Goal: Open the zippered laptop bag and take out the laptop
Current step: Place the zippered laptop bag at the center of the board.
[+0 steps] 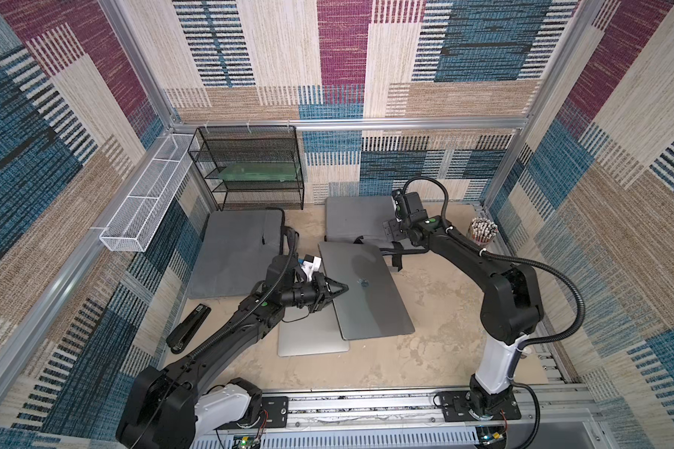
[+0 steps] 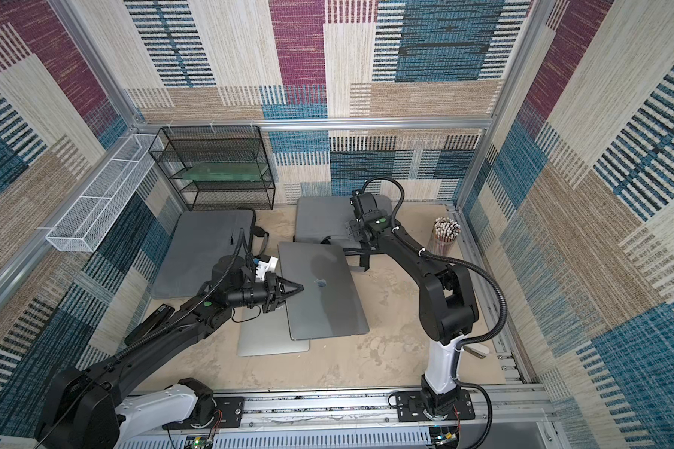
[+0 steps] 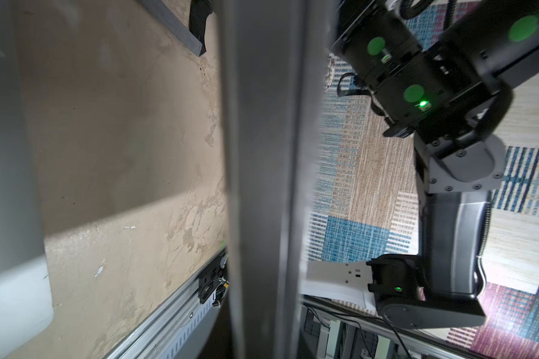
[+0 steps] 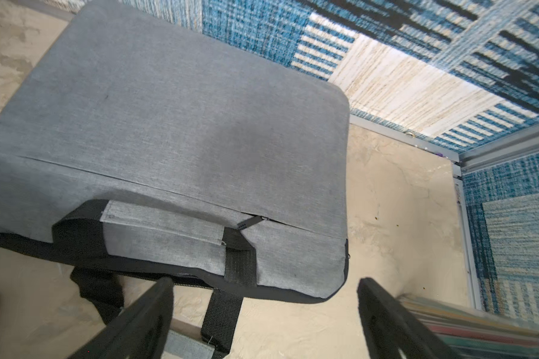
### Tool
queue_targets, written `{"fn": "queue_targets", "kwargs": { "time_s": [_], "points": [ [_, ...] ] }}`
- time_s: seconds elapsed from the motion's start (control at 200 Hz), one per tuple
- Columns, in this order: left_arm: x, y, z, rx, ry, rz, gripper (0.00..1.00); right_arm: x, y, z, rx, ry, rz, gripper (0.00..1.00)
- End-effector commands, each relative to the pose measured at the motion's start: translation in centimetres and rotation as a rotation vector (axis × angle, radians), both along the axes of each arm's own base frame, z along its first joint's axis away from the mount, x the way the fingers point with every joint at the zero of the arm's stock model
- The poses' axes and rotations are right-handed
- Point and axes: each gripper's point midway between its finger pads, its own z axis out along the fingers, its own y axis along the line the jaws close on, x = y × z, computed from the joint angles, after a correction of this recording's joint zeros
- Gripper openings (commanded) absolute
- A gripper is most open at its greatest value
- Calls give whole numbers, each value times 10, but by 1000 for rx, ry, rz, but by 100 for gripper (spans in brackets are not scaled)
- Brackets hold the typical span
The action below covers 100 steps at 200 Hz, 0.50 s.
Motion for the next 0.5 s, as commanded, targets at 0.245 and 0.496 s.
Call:
{"fn": "queue_targets", "kwargs": {
  "time_s": [0.245,0.496],
  "points": [
    [-17,-48,-19,17,-91,-162,0,-46,-8,52,215,-45,-74,95],
    [-28,-65,-49,-11,19,-175,0,-71,-11,60,290,-61,-62,95]
  ]
}}
